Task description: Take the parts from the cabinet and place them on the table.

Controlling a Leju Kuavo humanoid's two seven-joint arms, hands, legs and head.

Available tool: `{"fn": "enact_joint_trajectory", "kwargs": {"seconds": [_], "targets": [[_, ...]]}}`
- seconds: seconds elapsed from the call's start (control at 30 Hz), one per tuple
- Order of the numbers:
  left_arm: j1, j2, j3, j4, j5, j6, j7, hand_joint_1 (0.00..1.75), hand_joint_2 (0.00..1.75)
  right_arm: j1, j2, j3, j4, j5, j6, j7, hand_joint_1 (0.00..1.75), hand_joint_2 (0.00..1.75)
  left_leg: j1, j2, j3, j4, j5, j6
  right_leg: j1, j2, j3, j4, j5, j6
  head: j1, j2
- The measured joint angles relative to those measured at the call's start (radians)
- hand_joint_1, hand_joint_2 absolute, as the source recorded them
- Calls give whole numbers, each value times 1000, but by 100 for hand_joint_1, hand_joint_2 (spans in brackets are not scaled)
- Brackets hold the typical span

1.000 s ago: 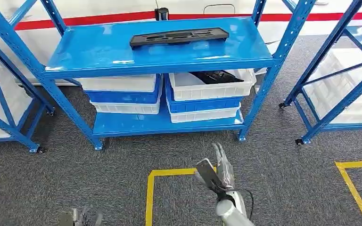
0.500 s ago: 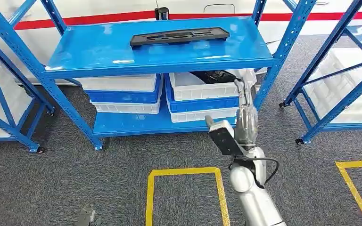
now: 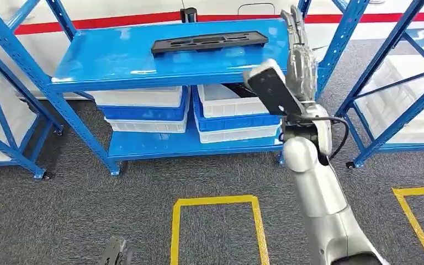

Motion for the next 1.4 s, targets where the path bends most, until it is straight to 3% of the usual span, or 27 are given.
{"fn": "enact_joint_trajectory", "kwargs": {"seconds": [0.17, 0.33, 0.8, 0.87, 0.97, 1.13, 1.2, 1.23, 1.27, 1.33, 1.4], "targets": [[-13, 0, 0, 0, 5, -8, -21, 0, 0, -101, 40, 56, 151, 38, -6, 33, 0, 175, 0, -4, 1, 0, 0, 0, 0, -1, -1, 0, 0, 0, 0, 0], [-17, 1, 0, 1, 15, -33, -21, 0, 0, -133, 69, 77, 243, 46, -24, 40, 0, 175, -1, -4, 0, 0, 0, 0, 3, -1, 0, 0, 0, 0, -1, 0], [-13, 19, 42, 11, 50, -34, 70, 0, 0, -132, 61, 58, 276, 61, -36, 43, 0, 175, -2, -3, 0, 0, 0, 0, 3, -1, -1, 0, 0, 0, -1, 0], [-12, 22, 50, 14, 50, -23, 92, 0, 0, -132, 58, 50, 276, 61, -36, 43, 0, 175, -1, -3, -2, 6, -1, 1, -6, -1, -1, -1, 0, 1, -1, 0], [-5, 23, 58, 17, 53, -17, 109, 0, 0, -132, 53, 43, 272, 60, -34, 42, 0, 175, -1, -3, -3, 8, -1, 2, -7, -1, -1, -1, 0, 1, -1, 0], [8, 26, 70, 21, 57, -18, 111, 0, 0, -134, 50, 38, 271, 54, -31, 38, 0, 175, -1, -3, -11, 19, -7, 11, -9, -1, -1, -3, 4, 7, -1, 0], [10, 26, 75, 21, 63, -20, 110, 0, 0, -138, 50, 38, 270, 54, -31, 37, 0, 175, -2, -3, -9, 9, -2, 21, -6, -1, 3, -12, 9, 16, -1, 0], [10, 24, 76, 21, 66, -20, 110, 0, 0, -140, 49, 37, 268, 53, -31, 35, 0, 175, 14, 0, 1, -11, 11, 31, -3, 0, -10, -4, 3, 17, 1, 0], [10, 19, 76, 21, 66, -21, 109, 0, 0, -143, 48, 37, 268, 51, -30, 32, 0, 175, 11, 0, 4, -17, 14, 35, -3, 3, -26, 26, -10, 15, 2, 0], [9, 18, 80, 21, 67, -23, 108, 0, 0, -143, 42, 36, 269, 50, -31, 29, 0, 175, 14, 1, 4, -17, 14, 37, -4, 10, -107, 181, -61, 8, 6, 0], [10, 16, 83, 21, 68, -23, 108, 0, 0, -139, 39, 36, 273, 49, -31, 23, 0, 175, 14, -2, 5, -17, 12, 36, -7, 12, -191, 315, -84, 15, 5, 0]]}}
